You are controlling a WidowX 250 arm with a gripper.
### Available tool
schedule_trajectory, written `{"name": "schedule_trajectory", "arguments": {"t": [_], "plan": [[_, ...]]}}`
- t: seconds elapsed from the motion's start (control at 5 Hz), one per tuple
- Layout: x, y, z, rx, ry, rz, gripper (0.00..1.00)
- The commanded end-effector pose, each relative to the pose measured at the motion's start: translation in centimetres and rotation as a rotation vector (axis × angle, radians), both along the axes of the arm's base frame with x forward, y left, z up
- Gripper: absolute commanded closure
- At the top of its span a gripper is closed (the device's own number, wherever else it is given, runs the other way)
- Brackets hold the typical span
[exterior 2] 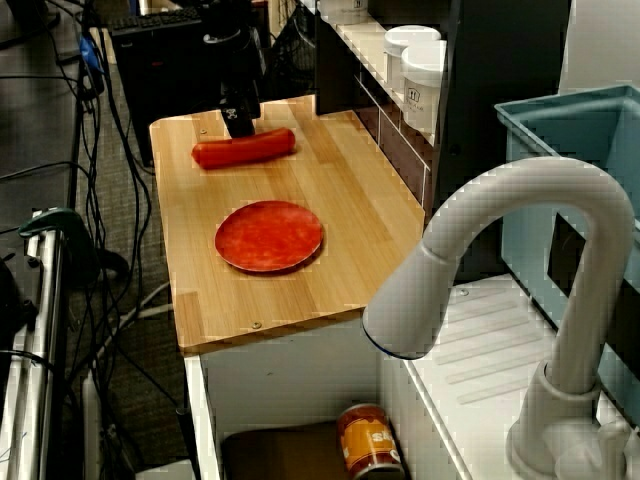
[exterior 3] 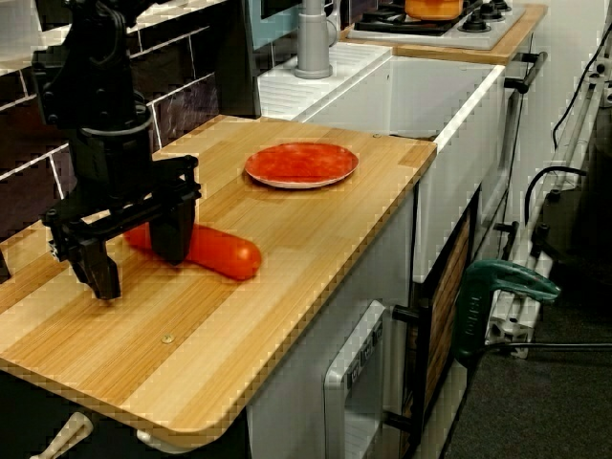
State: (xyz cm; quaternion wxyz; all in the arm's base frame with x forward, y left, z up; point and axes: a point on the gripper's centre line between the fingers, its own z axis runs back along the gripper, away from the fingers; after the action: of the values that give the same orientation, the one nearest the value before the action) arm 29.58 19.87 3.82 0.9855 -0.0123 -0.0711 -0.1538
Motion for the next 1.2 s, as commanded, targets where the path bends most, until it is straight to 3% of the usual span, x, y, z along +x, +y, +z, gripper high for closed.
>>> {"name": "schedule_trajectory", "arguments": {"t": [0.0, 0.2, 0.8, 1.0], "plan": [[0.1, -2.3, 1.6, 0.052, -0.013, 0.03, 0.0], [0.7, -3.2, 1.7, 0.032, 0.036, 0.034, 0.0], [-0.2, -3.2, 4.0, -0.071, 0.054, -0.036, 0.0], [-0.4, -5.1, 4.8, -0.075, 0.047, -0.121, 0.0]]}}
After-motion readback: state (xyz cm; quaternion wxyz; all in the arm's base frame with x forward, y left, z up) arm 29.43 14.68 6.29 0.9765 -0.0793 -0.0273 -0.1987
